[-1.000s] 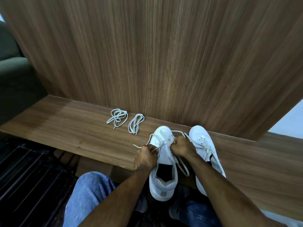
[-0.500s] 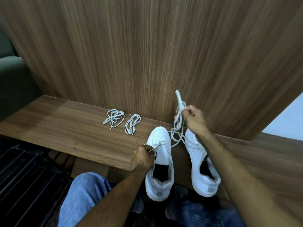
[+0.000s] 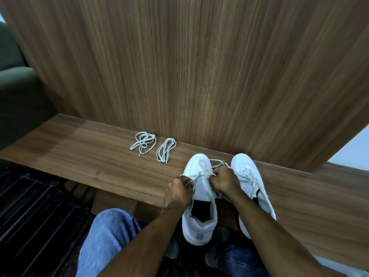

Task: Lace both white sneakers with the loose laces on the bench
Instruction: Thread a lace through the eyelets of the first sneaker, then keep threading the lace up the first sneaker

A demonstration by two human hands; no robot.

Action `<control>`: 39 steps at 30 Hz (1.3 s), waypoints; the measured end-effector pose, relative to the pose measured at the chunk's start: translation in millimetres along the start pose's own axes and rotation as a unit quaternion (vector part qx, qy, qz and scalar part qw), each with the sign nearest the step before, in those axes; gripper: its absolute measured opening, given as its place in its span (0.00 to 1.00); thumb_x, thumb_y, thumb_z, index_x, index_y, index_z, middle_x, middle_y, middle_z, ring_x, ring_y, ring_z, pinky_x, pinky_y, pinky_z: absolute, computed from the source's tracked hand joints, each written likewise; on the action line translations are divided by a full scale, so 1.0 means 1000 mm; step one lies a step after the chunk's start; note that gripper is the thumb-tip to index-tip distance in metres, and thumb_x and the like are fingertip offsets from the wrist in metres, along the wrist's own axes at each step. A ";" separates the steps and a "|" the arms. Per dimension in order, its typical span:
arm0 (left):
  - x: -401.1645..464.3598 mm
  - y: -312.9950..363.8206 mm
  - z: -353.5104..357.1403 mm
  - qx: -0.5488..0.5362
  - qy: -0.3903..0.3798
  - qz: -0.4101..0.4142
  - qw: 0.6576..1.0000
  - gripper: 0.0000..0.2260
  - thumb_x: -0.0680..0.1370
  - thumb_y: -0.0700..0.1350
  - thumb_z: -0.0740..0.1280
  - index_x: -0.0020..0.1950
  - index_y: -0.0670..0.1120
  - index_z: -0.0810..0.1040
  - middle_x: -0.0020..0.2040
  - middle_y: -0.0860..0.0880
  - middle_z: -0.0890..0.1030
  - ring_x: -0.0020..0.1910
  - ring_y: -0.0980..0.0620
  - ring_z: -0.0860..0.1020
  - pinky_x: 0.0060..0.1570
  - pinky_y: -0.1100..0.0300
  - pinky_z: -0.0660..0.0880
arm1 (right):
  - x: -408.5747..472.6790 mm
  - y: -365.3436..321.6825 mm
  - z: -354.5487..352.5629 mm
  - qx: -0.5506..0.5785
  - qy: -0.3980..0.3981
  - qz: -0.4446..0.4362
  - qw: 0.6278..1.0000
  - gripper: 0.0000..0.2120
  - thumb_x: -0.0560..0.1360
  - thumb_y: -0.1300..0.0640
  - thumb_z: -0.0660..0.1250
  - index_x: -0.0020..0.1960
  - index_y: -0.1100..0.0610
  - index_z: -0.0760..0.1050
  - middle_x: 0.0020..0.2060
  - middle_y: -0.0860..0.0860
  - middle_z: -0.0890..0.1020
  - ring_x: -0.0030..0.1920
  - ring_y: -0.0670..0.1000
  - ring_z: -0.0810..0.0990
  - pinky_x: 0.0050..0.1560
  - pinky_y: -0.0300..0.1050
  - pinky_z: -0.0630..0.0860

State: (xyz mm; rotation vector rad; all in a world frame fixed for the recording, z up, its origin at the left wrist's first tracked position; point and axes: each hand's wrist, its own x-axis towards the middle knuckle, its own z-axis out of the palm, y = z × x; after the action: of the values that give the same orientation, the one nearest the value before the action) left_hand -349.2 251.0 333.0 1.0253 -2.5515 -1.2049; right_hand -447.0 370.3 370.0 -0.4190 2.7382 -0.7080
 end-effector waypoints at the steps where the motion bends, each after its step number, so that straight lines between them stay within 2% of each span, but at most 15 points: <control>1: 0.000 0.000 0.000 0.002 0.001 0.001 1.000 0.08 0.75 0.49 0.65 0.51 0.53 0.82 0.49 0.43 0.83 0.51 0.39 0.80 0.47 0.53 0.76 | 0.000 -0.002 0.000 -0.023 0.000 -0.002 1.000 0.14 0.73 0.54 0.65 0.29 0.54 0.69 0.32 0.50 0.76 0.42 0.57 0.80 0.39 0.43 0.69; 5: -0.001 0.000 -0.001 -0.005 -0.003 -0.005 1.000 0.09 0.75 0.49 0.65 0.51 0.54 0.82 0.50 0.43 0.83 0.52 0.39 0.80 0.49 0.53 0.76 | 0.002 -0.005 -0.003 -0.019 -0.036 0.005 0.999 0.09 0.73 0.53 0.61 0.35 0.53 0.74 0.37 0.51 0.79 0.41 0.56 0.79 0.39 0.44 0.71; 8: 0.000 0.001 0.000 -0.008 0.000 -0.007 1.000 0.09 0.74 0.49 0.65 0.51 0.55 0.82 0.50 0.44 0.83 0.52 0.39 0.80 0.50 0.53 0.77 | 0.001 -0.006 -0.015 0.156 -0.016 0.024 0.987 0.09 0.76 0.55 0.62 0.41 0.55 0.78 0.36 0.52 0.81 0.37 0.53 0.78 0.41 0.46 0.74; 10: 0.000 0.002 0.000 -0.002 0.001 -0.009 1.000 0.09 0.74 0.49 0.65 0.51 0.55 0.82 0.51 0.44 0.83 0.53 0.39 0.79 0.50 0.53 0.77 | -0.002 -0.008 -0.033 0.325 0.015 0.030 0.945 0.08 0.78 0.58 0.63 0.43 0.55 0.79 0.35 0.54 0.81 0.35 0.53 0.79 0.39 0.48 0.76; 12: 0.000 0.003 -0.001 0.005 0.001 -0.008 1.000 0.08 0.75 0.50 0.65 0.51 0.55 0.83 0.51 0.44 0.83 0.52 0.40 0.80 0.50 0.54 0.77 | -0.005 -0.009 -0.059 0.409 0.041 0.010 0.911 0.08 0.79 0.60 0.63 0.43 0.56 0.78 0.34 0.54 0.79 0.32 0.51 0.77 0.33 0.45 0.74; 16: 0.002 0.017 -0.004 -0.022 -0.011 -0.012 1.000 0.09 0.74 0.50 0.67 0.53 0.53 0.81 0.53 0.45 0.83 0.54 0.41 0.79 0.52 0.55 0.76 | -0.008 0.000 -0.100 0.344 0.045 -0.029 0.937 0.10 0.78 0.61 0.65 0.37 0.57 0.76 0.31 0.54 0.78 0.30 0.51 0.75 0.30 0.42 0.73; 19: -0.001 0.042 -0.002 -0.093 0.005 0.118 0.989 0.26 0.69 0.55 0.72 0.65 0.49 0.73 0.61 0.45 0.77 0.62 0.43 0.75 0.57 0.54 0.73 | -0.020 0.008 -0.118 0.296 0.020 -0.053 0.953 0.08 0.78 0.62 0.65 0.39 0.60 0.76 0.34 0.57 0.79 0.33 0.53 0.76 0.36 0.46 0.73; 22: -0.019 0.092 -0.001 -0.114 -0.036 0.309 0.943 0.48 0.63 0.65 0.73 0.77 0.54 0.55 0.75 0.49 0.60 0.72 0.54 0.62 0.66 0.56 0.65 | -0.041 0.018 -0.141 0.280 0.003 -0.091 0.956 0.09 0.77 0.63 0.66 0.38 0.59 0.76 0.32 0.53 0.80 0.30 0.48 0.75 0.33 0.42 0.71; 25: -0.035 0.143 0.005 -0.107 -0.102 0.422 0.895 0.54 0.60 0.66 0.75 0.78 0.58 0.48 0.77 0.52 0.57 0.75 0.57 0.57 0.70 0.58 0.60 | -0.068 0.032 -0.169 0.193 -0.011 -0.117 0.974 0.12 0.77 0.63 0.66 0.35 0.58 0.74 0.29 0.50 0.75 0.26 0.40 0.69 0.28 0.34 0.64; 27: -0.045 0.168 0.013 -0.136 -0.174 0.433 0.874 0.49 0.61 0.59 0.78 0.77 0.56 0.56 0.71 0.53 0.69 0.70 0.59 0.66 0.67 0.62 0.64 | -0.082 0.045 -0.188 0.193 0.013 -0.112 0.975 0.12 0.77 0.63 0.66 0.35 0.58 0.73 0.27 0.48 0.73 0.25 0.39 0.67 0.27 0.33 0.63; 30: -0.073 0.204 0.044 -0.237 -0.276 0.415 0.834 0.30 0.66 0.47 0.79 0.64 0.49 0.73 0.56 0.53 0.81 0.56 0.60 0.78 0.59 0.62 0.73 | -0.107 0.081 -0.214 0.245 0.116 -0.073 0.960 0.12 0.77 0.61 0.67 0.35 0.58 0.74 0.28 0.51 0.74 0.28 0.44 0.69 0.29 0.38 0.65; 33: -0.111 0.242 0.074 -0.284 -0.363 0.358 0.812 0.19 0.71 0.34 0.73 0.59 0.42 0.73 0.47 0.49 0.81 0.44 0.61 0.80 0.49 0.64 0.77 | -0.130 0.118 -0.226 0.323 0.203 -0.016 0.924 0.13 0.76 0.60 0.68 0.33 0.56 0.75 0.28 0.51 0.75 0.30 0.47 0.71 0.34 0.44 0.70; 35: -0.138 0.265 0.092 -0.264 -0.372 0.343 0.821 0.14 0.73 0.28 0.69 0.55 0.39 0.73 0.42 0.48 0.79 0.36 0.62 0.78 0.41 0.65 0.77 | -0.147 0.142 -0.230 0.360 0.250 0.022 0.899 0.13 0.76 0.60 0.69 0.33 0.58 0.75 0.28 0.53 0.75 0.30 0.50 0.72 0.36 0.48 0.72; 37: -0.164 0.281 0.112 -0.218 -0.389 0.331 0.832 0.10 0.73 0.27 0.66 0.50 0.39 0.75 0.36 0.48 0.78 0.31 0.61 0.77 0.37 0.62 0.76 | -0.166 0.167 -0.232 0.396 0.290 0.056 0.869 0.10 0.75 0.61 0.69 0.36 0.62 0.77 0.30 0.56 0.76 0.33 0.53 0.73 0.39 0.51 0.74; 39: -0.186 0.285 0.136 -0.166 -0.410 0.310 0.841 0.06 0.73 0.30 0.64 0.44 0.39 0.78 0.35 0.45 0.79 0.33 0.53 0.79 0.38 0.54 0.79 | -0.187 0.192 -0.228 0.419 0.304 0.097 0.850 0.09 0.76 0.62 0.69 0.38 0.63 0.77 0.33 0.58 0.78 0.34 0.53 0.75 0.41 0.54 0.77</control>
State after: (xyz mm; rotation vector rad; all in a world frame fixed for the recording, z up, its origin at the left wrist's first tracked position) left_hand -410.4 582.5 477.7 -0.5140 -2.6390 -2.0143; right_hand -391.9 692.5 500.5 0.3396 2.5243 -2.1149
